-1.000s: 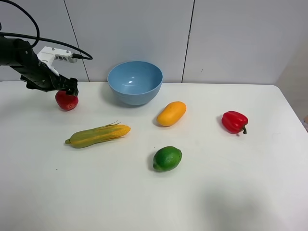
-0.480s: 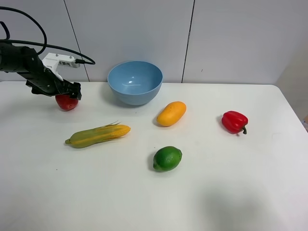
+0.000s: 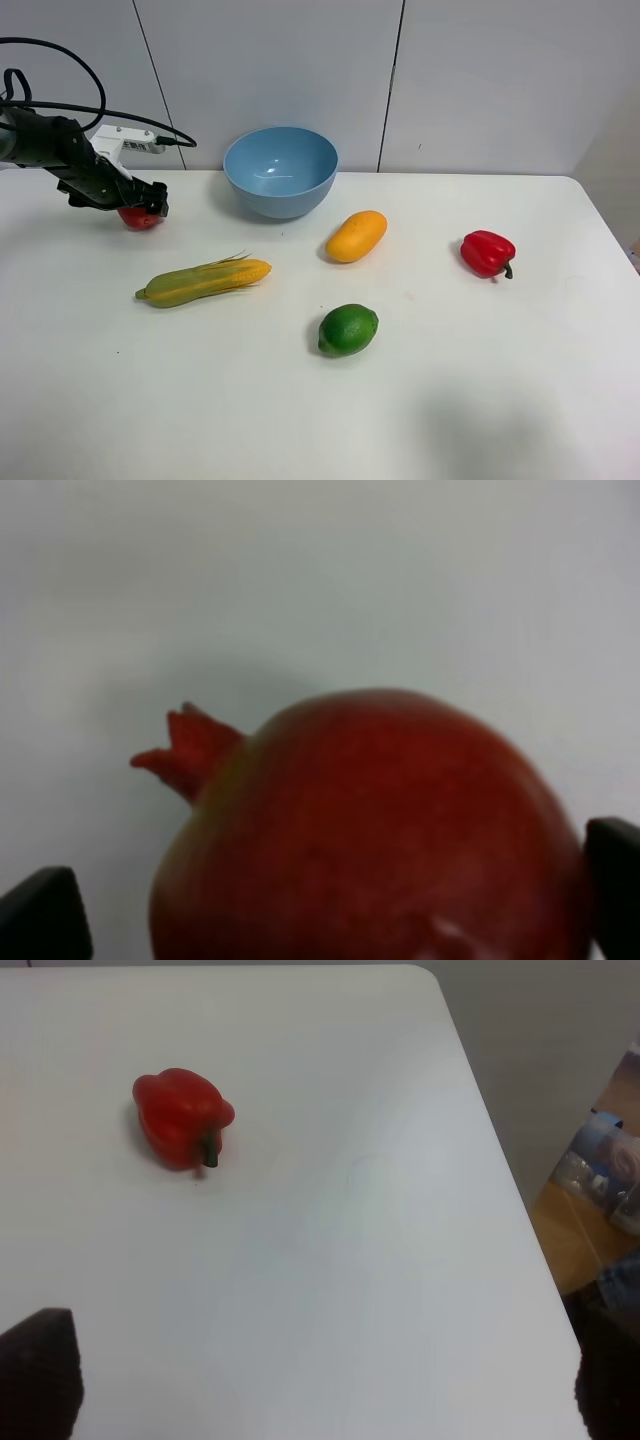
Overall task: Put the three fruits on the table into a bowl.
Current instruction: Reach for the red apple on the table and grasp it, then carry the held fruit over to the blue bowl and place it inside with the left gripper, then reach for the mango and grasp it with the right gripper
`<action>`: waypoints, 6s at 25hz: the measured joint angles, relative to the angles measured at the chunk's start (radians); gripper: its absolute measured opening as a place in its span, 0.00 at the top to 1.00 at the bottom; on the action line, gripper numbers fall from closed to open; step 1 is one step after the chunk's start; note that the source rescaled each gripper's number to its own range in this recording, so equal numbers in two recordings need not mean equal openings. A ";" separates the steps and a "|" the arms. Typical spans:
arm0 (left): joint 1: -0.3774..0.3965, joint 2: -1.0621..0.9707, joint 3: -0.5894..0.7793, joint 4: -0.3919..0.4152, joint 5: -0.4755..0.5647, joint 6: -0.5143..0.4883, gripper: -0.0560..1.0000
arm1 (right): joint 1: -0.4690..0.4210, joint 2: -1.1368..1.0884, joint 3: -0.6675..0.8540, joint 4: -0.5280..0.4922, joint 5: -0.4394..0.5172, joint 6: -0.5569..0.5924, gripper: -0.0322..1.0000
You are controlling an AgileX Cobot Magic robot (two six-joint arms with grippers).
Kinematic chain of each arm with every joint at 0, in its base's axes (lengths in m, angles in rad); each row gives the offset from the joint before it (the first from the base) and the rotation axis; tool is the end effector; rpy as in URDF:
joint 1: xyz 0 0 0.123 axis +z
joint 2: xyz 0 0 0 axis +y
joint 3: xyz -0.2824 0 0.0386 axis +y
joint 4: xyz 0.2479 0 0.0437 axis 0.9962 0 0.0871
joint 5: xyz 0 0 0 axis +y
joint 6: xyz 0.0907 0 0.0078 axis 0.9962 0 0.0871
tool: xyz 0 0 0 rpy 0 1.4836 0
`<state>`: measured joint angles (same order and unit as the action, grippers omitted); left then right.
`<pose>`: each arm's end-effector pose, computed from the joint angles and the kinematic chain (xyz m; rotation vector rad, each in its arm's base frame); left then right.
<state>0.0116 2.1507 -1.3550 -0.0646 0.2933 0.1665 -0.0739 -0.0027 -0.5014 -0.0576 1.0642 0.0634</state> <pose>0.4407 0.0034 0.1149 0.1266 2.5688 0.0198 -0.0060 -0.0042 0.2774 0.1431 2.0382 -0.0755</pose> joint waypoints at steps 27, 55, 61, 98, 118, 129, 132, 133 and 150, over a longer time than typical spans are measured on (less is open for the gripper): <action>-0.240 -0.346 -0.032 -0.034 0.124 0.001 0.92 | 0.000 0.000 0.000 0.000 0.000 0.000 0.00; -0.391 0.106 -0.445 -0.082 0.108 -0.005 0.06 | 0.000 0.000 0.000 0.000 0.000 0.000 0.00; -0.395 -0.011 -0.445 -0.078 0.286 -0.054 0.03 | 0.000 0.000 0.000 0.000 0.000 0.000 0.00; 0.175 -1.891 0.626 -0.006 0.677 -0.091 0.03 | 0.000 0.000 0.000 0.000 0.000 0.000 0.00; 0.175 -2.155 0.847 0.008 0.756 -0.106 0.03 | 0.000 0.000 0.000 0.000 0.000 0.000 0.00; 0.175 -2.155 0.847 0.008 0.756 -0.108 0.03 | 0.000 0.000 0.000 0.000 0.000 0.000 0.00; 0.175 -2.155 0.847 0.009 0.756 -0.109 0.03 | 0.000 0.000 0.000 0.000 0.000 0.000 0.00; 0.175 -2.155 0.847 0.009 0.756 -0.109 0.03 | 0.000 0.000 0.000 0.000 0.000 0.000 0.00; 0.175 -2.155 0.847 0.010 0.757 -0.109 0.03 | 0.000 0.000 0.000 0.000 0.000 0.000 0.00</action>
<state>0.1864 -0.0047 -0.5081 -0.0543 1.0505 0.0574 -0.0739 -0.0027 -0.5014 -0.0576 1.0642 0.0634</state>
